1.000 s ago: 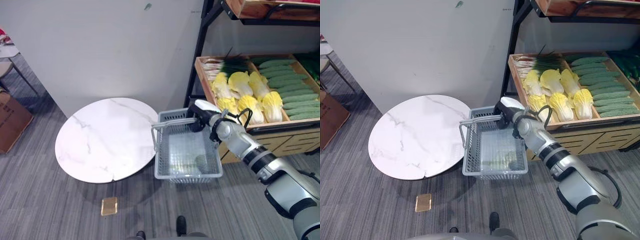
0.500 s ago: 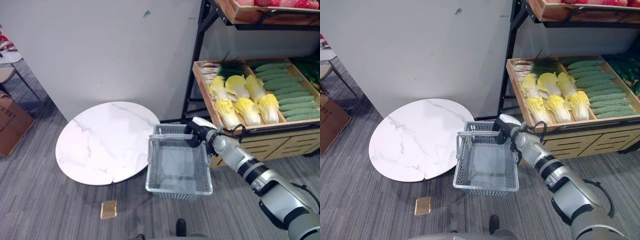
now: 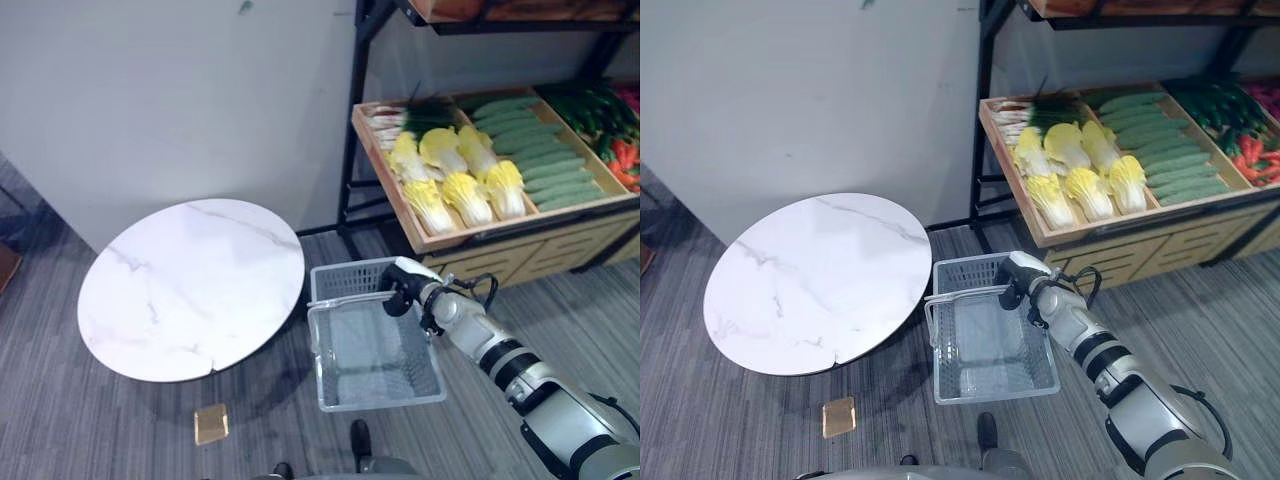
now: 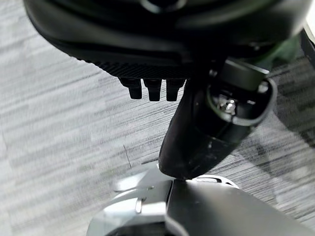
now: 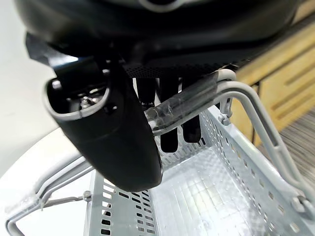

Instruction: Get the vegetables into the basket

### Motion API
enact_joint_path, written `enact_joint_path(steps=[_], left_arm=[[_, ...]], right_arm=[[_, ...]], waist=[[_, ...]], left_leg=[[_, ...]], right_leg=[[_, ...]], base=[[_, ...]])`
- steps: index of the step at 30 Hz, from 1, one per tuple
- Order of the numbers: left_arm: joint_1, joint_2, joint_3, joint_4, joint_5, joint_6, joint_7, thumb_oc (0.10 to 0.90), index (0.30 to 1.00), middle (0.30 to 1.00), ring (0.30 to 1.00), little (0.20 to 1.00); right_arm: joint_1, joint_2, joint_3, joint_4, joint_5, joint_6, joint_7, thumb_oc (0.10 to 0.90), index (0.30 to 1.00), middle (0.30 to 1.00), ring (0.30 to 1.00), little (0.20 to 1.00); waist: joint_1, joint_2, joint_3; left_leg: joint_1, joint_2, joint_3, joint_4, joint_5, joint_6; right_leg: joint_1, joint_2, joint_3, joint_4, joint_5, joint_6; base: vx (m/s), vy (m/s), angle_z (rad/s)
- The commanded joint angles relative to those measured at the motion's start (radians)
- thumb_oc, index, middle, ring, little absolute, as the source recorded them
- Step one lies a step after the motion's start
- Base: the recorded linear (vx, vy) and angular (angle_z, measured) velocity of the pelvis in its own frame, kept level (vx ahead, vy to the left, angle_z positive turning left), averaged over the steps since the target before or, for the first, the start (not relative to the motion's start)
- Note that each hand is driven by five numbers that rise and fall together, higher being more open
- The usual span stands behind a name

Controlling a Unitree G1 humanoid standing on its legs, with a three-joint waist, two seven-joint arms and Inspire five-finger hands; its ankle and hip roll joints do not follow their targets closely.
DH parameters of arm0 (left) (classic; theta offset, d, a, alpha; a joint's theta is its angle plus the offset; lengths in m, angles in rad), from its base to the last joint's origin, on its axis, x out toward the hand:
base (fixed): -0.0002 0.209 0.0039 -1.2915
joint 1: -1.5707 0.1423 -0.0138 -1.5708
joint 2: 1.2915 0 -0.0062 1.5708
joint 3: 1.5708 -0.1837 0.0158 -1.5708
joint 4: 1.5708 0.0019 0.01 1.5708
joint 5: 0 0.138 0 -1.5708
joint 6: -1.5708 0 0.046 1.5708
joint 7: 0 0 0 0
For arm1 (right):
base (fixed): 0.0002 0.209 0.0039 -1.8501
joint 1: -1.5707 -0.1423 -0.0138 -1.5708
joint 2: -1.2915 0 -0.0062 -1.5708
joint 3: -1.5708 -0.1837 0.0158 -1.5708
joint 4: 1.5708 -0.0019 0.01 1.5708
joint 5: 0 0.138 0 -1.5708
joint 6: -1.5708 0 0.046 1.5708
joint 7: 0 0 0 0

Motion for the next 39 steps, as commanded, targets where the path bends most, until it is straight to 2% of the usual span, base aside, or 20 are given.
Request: enact_joint_path(steps=[1, 2, 3, 6, 9, 11, 13, 14, 16, 17, 25, 32, 34, 39], left_arm=[[-0.087, -0.027, -0.014, 0.036, 0.037, -0.014, -0.017, 0.9, 1.0, 1.0, 1.0, 1.0], [-0.088, -0.027, -0.014, 0.037, 0.037, -0.014, -0.017, 0.9, 1.0, 1.0, 1.0, 1.0], [-0.095, -0.023, -0.012, 0.034, 0.039, -0.016, -0.014, 0.9, 1.0, 1.0, 1.0, 1.0], [-0.107, -0.008, -0.006, 0.021, 0.036, -0.016, -0.011, 0.9, 1.0, 1.0, 1.0, 1.0], [-0.107, -0.001, 0.011, 0.016, 0.036, -0.013, -0.009, 0.9, 1.0, 1.0, 1.0, 1.0], [-0.104, -0.001, 0.018, 0.013, 0.036, -0.012, -0.008, 0.9, 1.0, 1.0, 1.0, 1.0], [-0.104, -0.002, 0.018, 0.014, 0.043, -0.008, -0.007, 0.9, 1.0, 1.0, 1.0, 1.0], [-0.103, -0.007, 0.019, 0.014, 0.05, -0.001, -0.009, 0.9, 1.0, 1.0, 1.0, 1.0], [-0.106, -0.017, 0.016, 0.017, 0.065, 0.003, -0.008, 0.9, 1.0, 1.0, 1.0, 1.0], [-0.115, -0.028, 0.009, 0.014, 0.074, 0.006, -0.008, 0.9, 1.0, 1.0, 1.0, 1.0], [-0.124, -0.043, -0.004, 0.015, 0.095, 0.009, -0.012, 0.9, 1.0, 1.0, 1.0, 1.0], [-0.125, -0.043, 0.0, 0.007, 0.08, 0.007, -0.006, 0.9, 1.0, 1.0, 1.0, 1.0], [-0.131, -0.045, -0.004, -0.002, 0.069, 0.007, -0.003, 0.9, 1.0, 1.0, 1.0, 1.0], [-0.13, -0.05, -0.004, -0.014, 0.055, 0.006, 0.002, 0.9, 1.0, 1.0, 1.0, 1.0]], right_arm=[[-0.149, -0.014, -0.101, -0.084, -0.014, -0.059, -0.07, 0.4, 0.3, 0.3, 0.3, 0.3], [-0.15, -0.013, -0.101, -0.084, -0.014, -0.059, -0.07, 0.4, 0.3, 0.3, 0.3, 0.3], [-0.15, -0.007, -0.1, -0.082, -0.012, -0.06, -0.071, 0.4, 0.3, 0.3, 0.3, 0.3], [-0.163, 0.017, -0.095, -0.078, -0.007, -0.061, -0.077, 0.4, 0.3, 0.3, 0.3, 0.3], [-0.18, 0.042, -0.083, -0.074, -0.01, -0.064, -0.072, 0.4, 0.3, 0.3, 0.3, 0.3], [-0.184, 0.058, -0.078, -0.077, -0.006, -0.067, -0.07, 0.4, 0.3, 0.3, 0.3, 0.3], [-0.185, 0.064, -0.076, -0.081, -0.002, -0.066, -0.072, 0.4, 0.3, 0.3, 0.3, 0.3], [-0.178, 0.063, -0.08, -0.088, -0.001, -0.063, -0.067, 0.4, 0.3, 0.3, 0.3, 0.3], [-0.159, 0.053, -0.091, -0.104, 0.002, -0.061, -0.071, 0.4, 0.3, 0.3, 0.3, 0.3], [-0.137, 0.031, -0.104, -0.123, 0.009, -0.061, -0.077, 0.4, 0.3, 0.3, 0.3, 0.3], [-0.076, -0.014, -0.133, -0.172, 0.016, -0.061, -0.071, 0.4, 0.3, 0.3, 0.3, 0.3], [-0.053, -0.029, -0.135, -0.178, 0.014, -0.064, -0.067, 0.4, 0.3, 0.3, 0.3, 0.3], [-0.049, -0.036, -0.129, -0.186, 0.011, -0.063, -0.066, 0.4, 0.3, 0.3, 0.3, 0.3], [-0.038, -0.038, -0.128, -0.196, 0.017, -0.064, -0.064, 0.4, 0.3, 0.3, 0.3, 0.3]], waist=[[0.001, -0.004, 0.025], [0.001, -0.004, 0.025], [0.004, -0.003, 0.03], [0.024, 0.0, 0.042], [0.037, -0.012, 0.043], [0.046, -0.022, 0.044], [0.048, -0.031, 0.042], [0.037, -0.042, 0.041], [0.03, -0.043, 0.04], [0.014, -0.033, 0.043], [-0.015, -0.005, 0.038], [-0.022, 0.009, 0.041], [-0.026, 0.014, 0.042], [-0.025, 0.017, 0.04]], left_leg=[[-0.059, -0.004, 0.002, 0.006, -0.014, 0.002], [-0.06, -0.004, 0.003, 0.006, -0.014, 0.002], [-0.061, 0.004, 0.02, 0.003, -0.014, -0.003], [-0.071, 0.043, 0.094, 0.001, -0.005, -0.02], [-0.059, 0.058, 0.16, 0.001, -0.01, -0.023], [-0.044, 0.06, 0.198, 0.004, -0.02, -0.021], [-0.041, 0.054, 0.211, 0.005, -0.026, -0.02], [-0.03, 0.046, 0.22, 0.003, -0.029, -0.022], [-0.024, 0.042, 0.216, 0.004, -0.032, -0.024], [-0.019, 0.045, 0.211, 0.007, -0.036, -0.027], [-0.008, 0.059, 0.213, 0.012, -0.044, -0.033], [-0.006, 0.078, 0.217, 0.023, -0.044, -0.044], [-0.018, 0.094, 0.21, 0.042, -0.044, -0.054], [-0.023, 0.116, 0.21, 0.05, -0.034, -0.07]], right_leg=[[0.035, -0.075, -0.06, 0.143, -0.06, 0.066], [0.034, -0.075, -0.06, 0.144, -0.06, 0.066], [0.027, -0.092, -0.106, 0.152, -0.055, 0.067], [0.011, -0.168, -0.347, 0.181, -0.043, 0.059], [0.022, -0.216, -0.498, 0.22, -0.043, 0.058], [0.03, -0.241, -0.574, 0.252, -0.039, 0.062], [0.041, -0.242, -0.592, 0.24, -0.039, 0.065], [0.036, -0.24, -0.582, 0.212, -0.016, 0.072], [0.045, -0.23, -0.572, 0.184, -0.016, 0.069], [0.042, -0.219, -0.549, 0.17, -0.021, 0.064], [0.035, -0.188, -0.497, 0.176, -0.062, 0.046], [0.018, -0.157, -0.451, 0.186, -0.089, 0.033], [0.012, -0.134, -0.431, 0.176, -0.1, 0.023], [0.016, -0.105, -0.424, 0.154, -0.107, 0.013]], base=[[-0.08, 0.009, -0.46], [-0.1, -0.01, -0.67], [-0.07, -0.021, -0.7], [-0.11, -0.016, -0.63], [-0.02, 0.014, -0.7], [0.01, 0.013, -0.59], [0.03, -0.016, -0.94], [0.08, -0.054, -0.87], [0.08, -0.074, -0.52], [0.06, -0.094, -0.36], [0.05, -0.056, -0.06], [0.05, -0.081, -0.07], [0.06, -0.135, -0.05], [0.05, -0.127, -0.14]])
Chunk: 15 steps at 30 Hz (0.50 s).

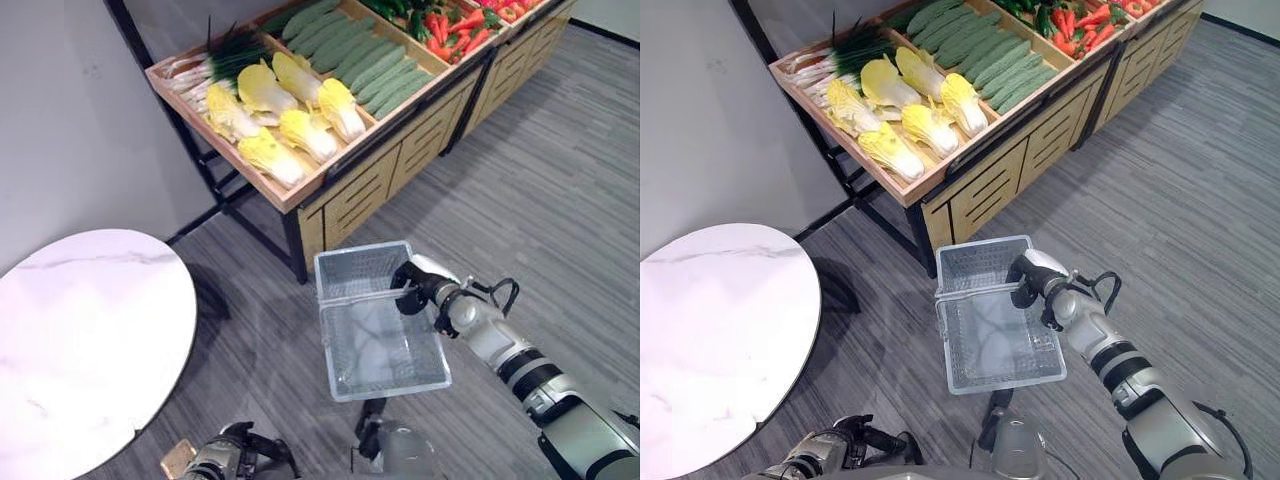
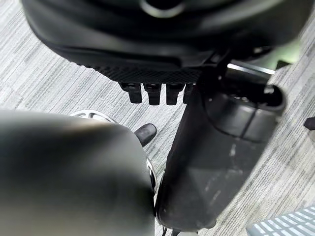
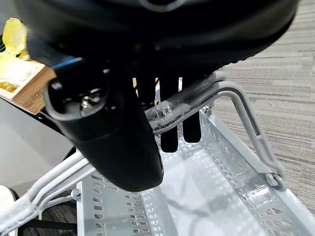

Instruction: Get the vegetables into the basket

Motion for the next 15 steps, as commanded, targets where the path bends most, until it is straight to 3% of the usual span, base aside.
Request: enact_joint_path(steps=[1, 4, 5, 6, 8, 9, 12, 15], left_arm=[[-0.001, 0.036, -0.05, 0.016, -0.015, 0.006, 0.021, 0.9, 1.0, 1.0, 1.0, 1.0], [-0.022, 0.031, -0.058, -0.005, -0.04, 0.004, 0.024, 0.9, 1.0, 1.0, 1.0, 1.0], [-0.03, 0.029, -0.069, -0.019, -0.055, -0.005, 0.029, 0.9, 1.0, 1.0, 1.0, 1.0], [-0.03, 0.029, -0.07, -0.019, -0.056, -0.005, 0.029, 0.9, 1.0, 1.0, 1.0, 1.0], [-0.038, 0.025, -0.071, -0.03, -0.085, -0.011, 0.033, 0.9, 1.0, 1.0, 1.0, 1.0], [-0.037, 0.029, -0.068, -0.035, -0.105, -0.017, 0.04, 0.9, 1.0, 1.0, 1.0, 1.0], [-0.035, 0.03, -0.074, -0.033, -0.109, -0.021, 0.042, 0.9, 1.0, 1.0, 1.0, 1.0], [-0.021, 0.028, -0.082, -0.025, -0.117, -0.033, 0.047, 0.9, 1.0, 1.0, 1.0, 1.0]], right_arm=[[-0.091, 0.033, -0.079, -0.104, 0.023, -0.072, -0.059, 0.4, 0.3, 0.3, 0.3, 0.3], [-0.071, 0.015, -0.09, -0.114, 0.027, -0.075, -0.066, 0.4, 0.3, 0.3, 0.3, 0.3], [-0.074, 0.016, -0.083, -0.117, 0.028, -0.074, -0.066, 0.4, 0.3, 0.3, 0.3, 0.3], [-0.075, 0.017, -0.083, -0.117, 0.028, -0.075, -0.066, 0.4, 0.3, 0.3, 0.3, 0.3], [-0.09, 0.021, -0.067, -0.101, 0.025, -0.078, -0.07, 0.4, 0.3, 0.3, 0.3, 0.3], [-0.093, 0.031, -0.054, -0.093, 0.035, -0.083, -0.069, 0.4, 0.3, 0.3, 0.3, 0.3], [-0.094, 0.034, -0.049, -0.092, 0.043, -0.085, -0.073, 0.4, 0.3, 0.3, 0.3, 0.3], [-0.094, 0.048, -0.033, -0.079, 0.053, -0.104, -0.081, 0.4, 0.3, 0.3, 0.3, 0.3]], waist=[[0.002, -0.069, -0.043], [0.011, -0.08, -0.024], [0.03, -0.084, -0.004], [0.029, -0.084, -0.003], [0.053, -0.099, 0.009], [0.074, -0.121, 0.007], [0.087, -0.122, 0.007], [0.134, -0.101, 0.011]], left_leg=[[-0.023, -0.012, -0.055, 0.035, -0.007, -0.033], [-0.085, 0.022, -0.101, 0.169, 0.0, -0.058], [-0.117, 0.014, -0.187, 0.23, 0.024, -0.07], [-0.118, 0.015, -0.189, 0.232, 0.023, -0.071], [-0.181, -0.005, -0.261, 0.2, 0.029, -0.066], [-0.267, 0.041, -0.317, 0.137, 0.085, -0.073], [-0.289, 0.056, -0.355, 0.107, 0.119, -0.082], [-0.303, 0.041, -0.571, 0.035, 0.162, -0.106]], right_leg=[[0.111, -0.023, 0.164, -0.031, -0.082, 0.116], [0.132, -0.005, 0.15, -0.033, -0.113, 0.085], [0.149, 0.016, 0.161, -0.043, -0.121, 0.071], [0.151, 0.016, 0.16, -0.044, -0.122, 0.07], [0.165, 0.019, 0.174, -0.076, -0.115, 0.082], [0.179, 0.013, 0.208, -0.099, -0.108, 0.101], [0.188, 0.019, 0.227, -0.103, -0.114, 0.104], [0.234, 0.038, 0.323, -0.106, -0.149, 0.106]], base=[[0.08, -0.271, -0.15], [0.06, -0.267, 0.32], [0.04, -0.151, 0.45], [0.02, -0.101, 0.17], [0.1, 0.028, -0.23], [0.17, 0.089, -0.12], [0.14, 0.077, -0.27], [0.27, 0.122, -1.05]])
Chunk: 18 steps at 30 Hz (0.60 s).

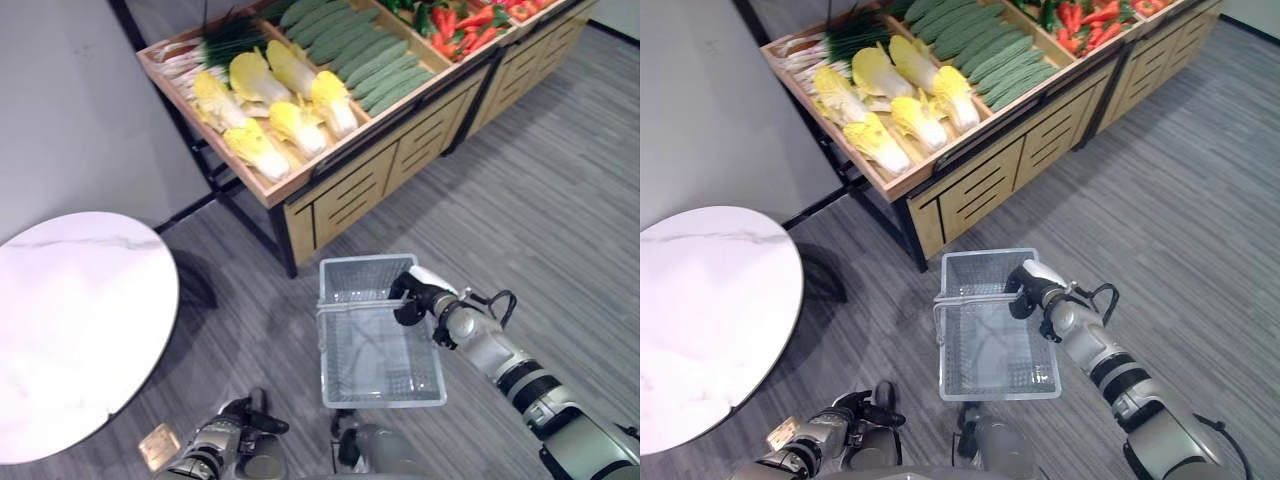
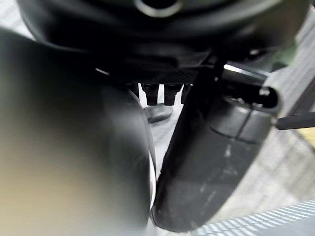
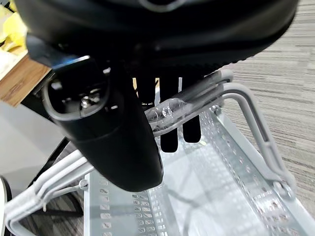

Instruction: Get the vegetables into the basket

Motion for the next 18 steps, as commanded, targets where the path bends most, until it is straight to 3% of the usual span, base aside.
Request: enact_joint_path(steps=[1, 4, 6, 8, 18], left_arm=[[0.035, -0.014, -0.051, 0.027, -0.015, -0.008, 0.008, 0.9, 1.0, 1.0, 1.0, 1.0], [0.043, -0.01, -0.044, 0.027, -0.016, -0.006, 0.005, 0.9, 1.0, 1.0, 1.0, 1.0], [0.035, 0.017, -0.055, 0.034, 0.009, -0.006, 0.002, 0.9, 1.0, 1.0, 1.0, 1.0], [0.03, 0.027, -0.056, 0.036, 0.016, -0.006, 0.001, 0.9, 1.0, 1.0, 1.0, 1.0], [0.017, 0.04, -0.049, 0.022, 0.025, -0.01, 0.002, 0.9, 1.0, 1.0, 1.0, 1.0]], right_arm=[[-0.135, -0.008, -0.044, -0.083, 0.056, -0.1, -0.059, 0.4, 0.3, 0.3, 0.3, 0.3], [-0.123, 0.0, -0.049, -0.09, 0.057, -0.099, -0.05, 0.4, 0.3, 0.3, 0.3, 0.3], [-0.103, 0.027, -0.051, -0.072, 0.064, -0.091, -0.046, 0.4, 0.3, 0.3, 0.3, 0.3], [-0.101, 0.036, -0.052, -0.065, 0.063, -0.087, -0.046, 0.4, 0.3, 0.3, 0.3, 0.3], [-0.066, 0.032, -0.097, -0.093, 0.038, -0.076, -0.042, 0.4, 0.3, 0.3, 0.3, 0.3]], waist=[[0.015, 0.001, -0.033], [0.011, 0.004, -0.039], [0.007, -0.013, -0.043], [0.004, -0.021, -0.044], [-0.032, -0.029, -0.04]], left_leg=[[-0.047, -0.032, -0.148, 0.083, 0.024, 0.039], [-0.023, -0.045, -0.138, 0.096, -0.006, 0.048], [0.013, -0.093, -0.094, 0.091, -0.04, 0.095], [0.022, -0.109, -0.072, 0.088, -0.05, 0.113], [0.025, -0.178, 0.017, 0.158, -0.135, 0.164]], right_leg=[[0.156, -0.118, 0.129, 0.054, -0.067, 0.12], [0.161, -0.132, 0.156, 0.064, -0.075, 0.124], [0.129, -0.174, 0.224, 0.09, -0.067, 0.143], [0.112, -0.188, 0.249, 0.097, -0.061, 0.154], [0.054, -0.242, 0.332, 0.118, -0.017, 0.2]], base=[[0.1, 0.092, -0.88], [0.07, 0.212, -1.23], [0.13, 0.45, -1.01], [0.05, 0.232, -0.72], [0.02, 0.143, -0.22]])
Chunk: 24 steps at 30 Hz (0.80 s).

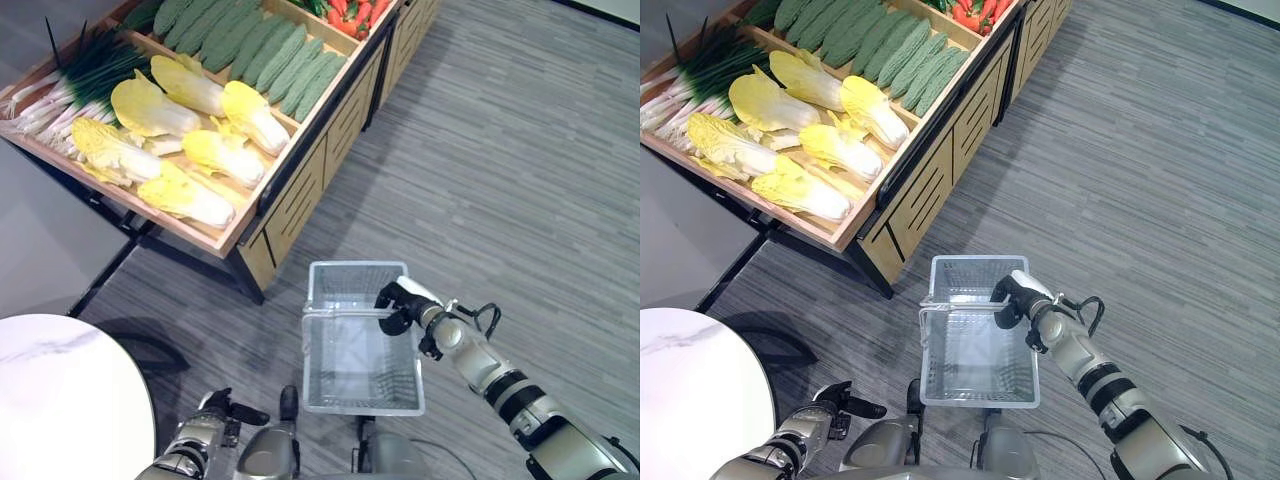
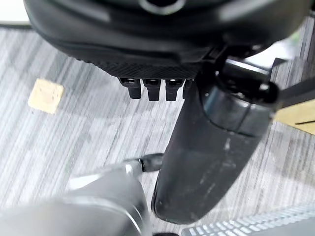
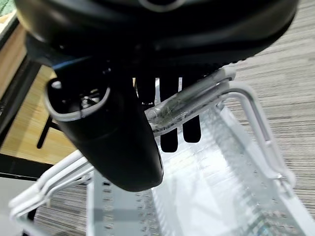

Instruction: Get the vegetables into the basket

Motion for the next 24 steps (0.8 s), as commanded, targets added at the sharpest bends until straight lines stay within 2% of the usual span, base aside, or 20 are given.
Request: enact_joint_path(steps=[1, 3, 4, 6, 7, 8, 9, 10, 11, 13, 16, 17, 18, 19, 20, 24], left_arm=[[0.015, -0.027, -0.024, 0.018, 0.016, -0.008, -0.001, 0.9, 1.0, 1.0, 1.0, 1.0], [0.008, -0.031, -0.025, 0.013, 0.015, -0.008, -0.001, 0.9, 1.0, 1.0, 1.0, 1.0], [0.002, -0.034, -0.025, 0.01, 0.019, -0.008, -0.003, 0.9, 1.0, 1.0, 1.0, 1.0], [0.006, -0.033, -0.02, 0.006, 0.023, -0.006, -0.001, 0.9, 1.0, 1.0, 1.0, 1.0], [0.007, -0.03, -0.019, 0.005, 0.026, -0.006, 0.0, 0.9, 1.0, 1.0, 1.0, 1.0], [0.007, -0.028, -0.016, 0.003, 0.026, -0.004, -0.002, 0.9, 1.0, 1.0, 1.0, 1.0], [0.008, -0.024, -0.014, 0.003, 0.03, -0.004, -0.004, 0.9, 1.0, 1.0, 1.0, 1.0], [0.008, -0.023, -0.014, 0.003, 0.03, -0.004, -0.004, 0.9, 1.0, 1.0, 1.0, 1.0], [0.012, -0.019, -0.007, 0.001, 0.034, -0.002, -0.003, 0.9, 1.0, 1.0, 1.0, 1.0], [0.018, -0.017, 0.006, -0.004, 0.025, 0.002, -0.005, 0.9, 1.0, 1.0, 1.0, 1.0], [0.028, -0.015, 0.019, -0.007, 0.018, 0.013, -0.006, 0.9, 1.0, 1.0, 1.0, 1.0], [0.027, -0.016, 0.018, -0.005, 0.02, 0.015, -0.006, 0.9, 1.0, 1.0, 1.0, 1.0], [0.031, -0.018, 0.021, -0.007, 0.02, 0.015, -0.009, 0.9, 1.0, 1.0, 1.0, 1.0], [0.031, -0.019, 0.021, -0.007, 0.021, 0.015, -0.009, 0.9, 1.0, 1.0, 1.0, 1.0], [0.029, -0.019, 0.027, -0.001, 0.025, 0.019, -0.01, 0.9, 1.0, 1.0, 1.0, 1.0], [0.038, -0.03, 0.038, 0.005, 0.035, 0.024, -0.008, 0.9, 1.0, 1.0, 1.0, 1.0]], right_arm=[[-0.107, -0.007, -0.095, -0.082, 0.004, -0.063, -0.037, 0.4, 0.3, 0.3, 0.3, 0.3], [-0.096, -0.01, -0.112, -0.092, -0.002, -0.06, -0.041, 0.4, 0.3, 0.3, 0.3, 0.3], [-0.093, -0.007, -0.122, -0.095, -0.005, -0.061, -0.046, 0.4, 0.3, 0.3, 0.3, 0.3], [-0.092, 0.003, -0.124, -0.099, -0.007, -0.061, -0.049, 0.4, 0.3, 0.3, 0.3, 0.3], [-0.095, 0.013, -0.124, -0.095, -0.005, -0.062, -0.054, 0.4, 0.3, 0.3, 0.3, 0.3], [-0.097, 0.016, -0.124, -0.097, -0.004, -0.063, -0.058, 0.4, 0.3, 0.3, 0.3, 0.3], [-0.096, 0.024, -0.122, -0.093, -0.006, -0.062, -0.059, 0.4, 0.3, 0.3, 0.3, 0.3], [-0.095, 0.025, -0.122, -0.093, -0.006, -0.062, -0.06, 0.4, 0.3, 0.3, 0.3, 0.3], [-0.094, 0.04, -0.114, -0.08, -0.01, -0.068, -0.069, 0.4, 0.3, 0.3, 0.3, 0.3], [-0.092, 0.041, -0.109, -0.077, -0.014, -0.07, -0.064, 0.4, 0.3, 0.3, 0.3, 0.3], [-0.08, 0.042, -0.111, -0.084, -0.02, -0.07, -0.062, 0.4, 0.3, 0.3, 0.3, 0.3], [-0.078, 0.042, -0.112, -0.086, -0.017, -0.071, -0.067, 0.4, 0.3, 0.3, 0.3, 0.3], [-0.079, 0.04, -0.108, -0.076, -0.016, -0.072, -0.067, 0.4, 0.3, 0.3, 0.3, 0.3], [-0.079, 0.04, -0.108, -0.076, -0.016, -0.072, -0.067, 0.4, 0.3, 0.3, 0.3, 0.3], [-0.066, 0.034, -0.116, -0.07, -0.028, -0.07, -0.069, 0.4, 0.3, 0.3, 0.3, 0.3], [-0.025, 0.015, -0.132, -0.056, -0.056, -0.065, -0.083, 0.4, 0.3, 0.3, 0.3, 0.3]], waist=[[-0.024, -0.037, -0.05], [-0.035, -0.04, -0.046], [-0.048, -0.047, -0.041], [-0.043, -0.051, -0.037], [-0.023, -0.05, -0.03], [-0.018, -0.05, -0.027], [-0.014, -0.048, -0.026], [-0.015, -0.048, -0.025], [0.012, -0.04, -0.024], [0.018, -0.04, -0.029], [0.026, -0.038, -0.041], [0.029, -0.04, -0.042], [0.033, -0.044, -0.049], [0.033, -0.044, -0.049], [0.025, -0.037, -0.055], [0.016, -0.028, -0.073]], left_leg=[[-0.067, 0.038, -0.007, 0.13, -0.136, -0.028], [-0.064, 0.029, 0.017, 0.139, -0.149, -0.02], [-0.06, 0.019, 0.046, 0.134, -0.155, -0.014], [-0.052, 0.023, 0.091, 0.115, -0.153, -0.013], [-0.039, 0.039, 0.129, 0.095, -0.145, -0.019], [-0.039, 0.047, 0.145, 0.089, -0.137, -0.021], [-0.036, 0.059, 0.16, 0.08, -0.129, -0.023], [-0.034, 0.059, 0.158, 0.078, -0.129, -0.024], [-0.023, 0.081, 0.201, 0.067, -0.12, -0.027], [-0.016, 0.079, 0.227, 0.059, -0.115, -0.023], [-0.005, 0.066, 0.268, 0.053, -0.114, -0.003], [-0.003, 0.063, 0.282, 0.054, -0.115, -0.004], [-0.002, 0.057, 0.291, 0.05, -0.109, -0.01], [-0.001, 0.058, 0.291, 0.049, -0.108, -0.01], [0.004, 0.062, 0.278, 0.04, -0.101, -0.016], [0.007, 0.066, 0.269, 0.038, -0.093, -0.028]], right_leg=[[0.02, -0.109, 0.03, 0.112, -0.121, 0.134], [0.006, -0.119, 0.048, 0.104, -0.093, 0.144], [-0.015, -0.134, 0.063, 0.093, -0.036, 0.165], [-0.039, -0.149, 0.045, 0.084, 0.019, 0.178], [-0.05, -0.17, -0.044, 0.081, 0.046, 0.173], [-0.058, -0.182, -0.09, 0.088, 0.064, 0.171], [-0.055, -0.191, -0.142, 0.09, 0.064, 0.171], [-0.052, -0.19, -0.145, 0.089, 0.064, 0.171], [-0.02, -0.213, -0.273, 0.116, 0.045, 0.166], [-0.007, -0.208, -0.29, 0.148, 0.025, 0.162], [0.017, -0.17, -0.305, 0.22, -0.032, 0.149], [0.027, -0.162, -0.319, 0.207, -0.038, 0.148], [0.05, -0.148, -0.331, 0.14, -0.044, 0.145], [0.051, -0.148, -0.331, 0.139, -0.043, 0.145], [0.04, -0.13, -0.3, 0.121, -0.061, 0.134], [0.072, -0.124, -0.307, 0.07, -0.067, 0.128]], base=[[0.0, 0.091, -0.24], [-0.01, 0.148, -0.17], [-0.07, 0.152, -0.46], [-0.1, 0.1, -0.97], [-0.09, 0.018, -1.39], [-0.1, 0.007, -1.54], [-0.06, -0.022, -1.12], [-0.1, 0.073, -0.9], [-0.09, 0.105, -0.71], [-0.06, 0.145, -0.88], [-0.04, 0.11, -0.65], [-0.05, 0.02, -0.35], [-0.04, -0.006, -0.33], [-0.01, -0.04, -0.19], [0.03, -0.036, -0.14], [0.03, -0.049, 0.06]])
